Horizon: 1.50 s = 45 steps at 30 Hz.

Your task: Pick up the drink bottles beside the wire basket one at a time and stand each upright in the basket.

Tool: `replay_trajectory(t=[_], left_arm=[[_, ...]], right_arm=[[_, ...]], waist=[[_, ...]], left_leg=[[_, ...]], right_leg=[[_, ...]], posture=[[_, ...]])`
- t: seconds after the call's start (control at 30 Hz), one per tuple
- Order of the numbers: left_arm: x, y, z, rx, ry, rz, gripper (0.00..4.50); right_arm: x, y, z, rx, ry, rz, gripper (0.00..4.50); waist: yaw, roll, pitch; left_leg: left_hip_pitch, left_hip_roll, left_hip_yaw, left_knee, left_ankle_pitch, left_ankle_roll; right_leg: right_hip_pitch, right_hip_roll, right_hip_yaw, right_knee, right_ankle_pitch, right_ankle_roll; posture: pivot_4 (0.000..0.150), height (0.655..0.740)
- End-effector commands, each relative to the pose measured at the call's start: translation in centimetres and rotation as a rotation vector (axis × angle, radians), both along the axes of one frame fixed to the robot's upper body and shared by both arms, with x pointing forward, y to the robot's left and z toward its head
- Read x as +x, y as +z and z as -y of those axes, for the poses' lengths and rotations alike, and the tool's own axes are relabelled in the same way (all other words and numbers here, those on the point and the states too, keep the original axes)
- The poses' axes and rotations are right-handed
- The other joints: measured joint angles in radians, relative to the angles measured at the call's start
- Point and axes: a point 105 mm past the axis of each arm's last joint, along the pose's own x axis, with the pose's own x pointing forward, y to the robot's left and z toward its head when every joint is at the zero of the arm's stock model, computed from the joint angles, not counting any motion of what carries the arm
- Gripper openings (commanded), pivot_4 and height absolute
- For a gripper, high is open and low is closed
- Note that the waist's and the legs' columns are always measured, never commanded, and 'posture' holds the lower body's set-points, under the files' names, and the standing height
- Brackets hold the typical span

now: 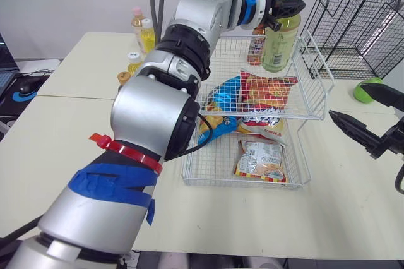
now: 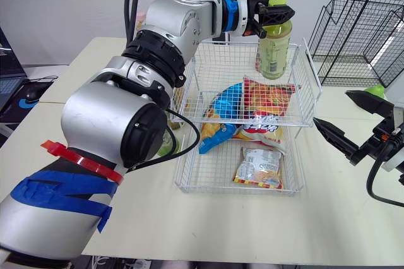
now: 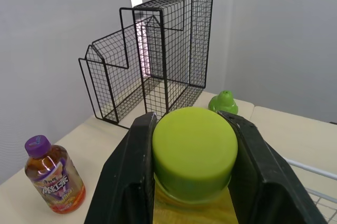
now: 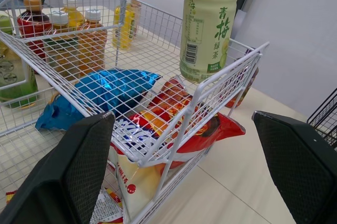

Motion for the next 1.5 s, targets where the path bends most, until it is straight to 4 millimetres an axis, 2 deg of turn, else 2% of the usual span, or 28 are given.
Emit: replay_trajectory(t=[0.03, 0.27, 0.43, 0.63, 0.8, 0.9, 0.93, 1.0, 1.07, 1.17, 1.23, 1.33, 1.37, 1.5], left_arm=[[-1.3, 2.3, 0.7, -0.019, -0.046, 0.05, 2.35], [-1.8, 3.3, 0.1, -0.028, -0.083, 0.052, 4.43], [-2.0, 4.4, -1.8, -0.014, -0.105, 0.066, 4.49], [-2.7, 4.9, -5.5, 0.039, -0.171, 0.059, 4.49], [-3.6, 5.3, -9.8, 0.055, -0.186, 0.04, 4.49], [-5.1, 5.3, -12.4, 0.048, -0.221, 0.018, 4.49], [-5.7, 4.9, -14.0, 0.051, -0.212, 0.022, 4.49], [-6.5, 3.7, -16.6, 0.07, -0.161, 0.028, 4.49], [-6.8, 2.9, -18.3, 0.06, -0.099, 0.029, 4.49], [-7.4, 2.4, -22.1, 0.008, 0.044, 0.061, 4.49], [-7.7, 2.3, -23.5, -0.024, 0.109, 0.076, 4.49], [-8.1, -0.1, -28.7, -0.025, 0.329, 0.06, 4.49], [-8.3, -0.5, -29.6, -0.026, 0.365, 0.056, 4.49], [-9.6, -5.0, -34.7, -0.001, 0.552, 0.003, 4.49]], right_arm=[[-0.4, 0.9, -0.1, -0.016, 0.0, 0.044, 4.5], [-0.1, 1.1, -0.2, -0.018, 0.013, 0.037, 4.5], [0.1, 1.3, -0.2, -0.024, 0.02, 0.039, 4.5], [0.2, 1.5, -0.3, -0.03, 0.029, 0.036, 4.5], [0.2, 1.9, -0.4, -0.043, 0.042, 0.038, 4.5], [0.1, 2.6, -0.7, -0.056, 0.059, 0.056, 4.5], [0.1, 3.0, -0.9, -0.057, 0.077, 0.066, 4.5], [0.0, 3.8, -1.2, -0.05, 0.105, 0.076, 4.5], [0.0, 3.9, -1.5, -0.054, 0.128, 0.069, 4.5], [0.0, 4.0, -2.3, -0.079, 0.192, 0.047, 4.5], [0.0, 4.1, -2.6, -0.086, 0.218, 0.043, 4.5], [0.2, 4.5, -4.3, -0.099, 0.325, 0.045, 4.5], [0.3, 4.6, -4.6, -0.1, 0.344, 0.045, 4.5], [1.0, 4.5, -6.4, -0.127, 0.435, 0.024, 4.5]], waist=[[0.0, 0.0, 0.0], [0.0, 0.0, 0.0], [-0.003, 0.003, -0.001], [-0.003, 0.003, -0.002], [-0.003, 0.004, -0.002], [-0.004, 0.004, -0.002], [-0.006, 0.004, -0.002], [-0.012, 0.005, -0.002], [-0.011, 0.005, -0.002], [-0.007, 0.005, -0.002], [-0.003, 0.004, -0.002], [-0.004, 0.004, -0.002], [-0.006, 0.004, -0.002], [-0.013, 0.004, -0.002]], left_leg=[[0.0, 0.0, 0.0, 0.0, 0.0, 0.0], [0.0, 0.0, 0.0, 0.0, 0.001, -0.001], [0.0, 0.0, 0.0, 0.0, 0.001, -0.001], [0.0, 0.0, 0.0, 0.0, 0.001, -0.002], [0.001, 0.0, 0.0, 0.0, 0.001, -0.002], [0.001, 0.001, -0.001, 0.001, 0.001, -0.002], [0.001, 0.001, -0.001, 0.001, 0.002, -0.002], [0.002, 0.001, -0.001, 0.001, 0.002, -0.002], [0.003, 0.002, -0.001, 0.001, 0.002, -0.003], [0.004, 0.002, -0.002, 0.002, 0.001, -0.002], [0.004, 0.002, -0.002, 0.004, 0.001, -0.001], [0.006, 0.001, -0.002, 0.006, 0.001, 0.0], [0.007, 0.001, -0.002, 0.006, 0.001, 0.0], [0.01, 0.001, -0.002, 0.006, 0.001, 0.0]], right_leg=[[0.0, 0.0, 0.0, 0.0, 0.0, 0.0], [0.0, 0.0, 0.0, 0.0, 0.0, 0.0], [0.0, 0.0, 0.0, 0.0, 0.0, 0.0], [0.0, 0.0, 0.0, 0.001, 0.0, 0.0], [0.0, 0.0, 0.0, 0.002, 0.0, 0.0], [0.001, 0.0, -0.001, 0.003, 0.0, 0.0], [0.0, 0.0, 0.0, 0.003, 0.0, 0.0], [0.001, 0.0, 0.0, 0.004, 0.0, 0.0], [0.001, 0.0, 0.0, 0.005, 0.0, 0.0], [0.003, 0.0, -0.001, 0.006, 0.0, 0.0], [0.003, 0.0, -0.001, 0.007, 0.0, 0.0], [0.005, -0.001, 0.0, 0.01, 0.0, 0.0], [0.006, -0.002, 0.0, 0.01, 0.0, 0.0], [0.007, -0.002, 0.0, 0.013, -0.001, 0.0]], posture=[[0.15, 0.74], [0.15, 0.74], [0.15, 0.74], [0.15, 0.74], [0.15, 0.74], [0.15, 0.74], [0.15, 0.74], [0.15, 0.74], [0.15, 0.74], [0.15, 0.74], [0.15, 0.74], [0.15, 0.74], [0.15, 0.74], [0.15, 0.74]])
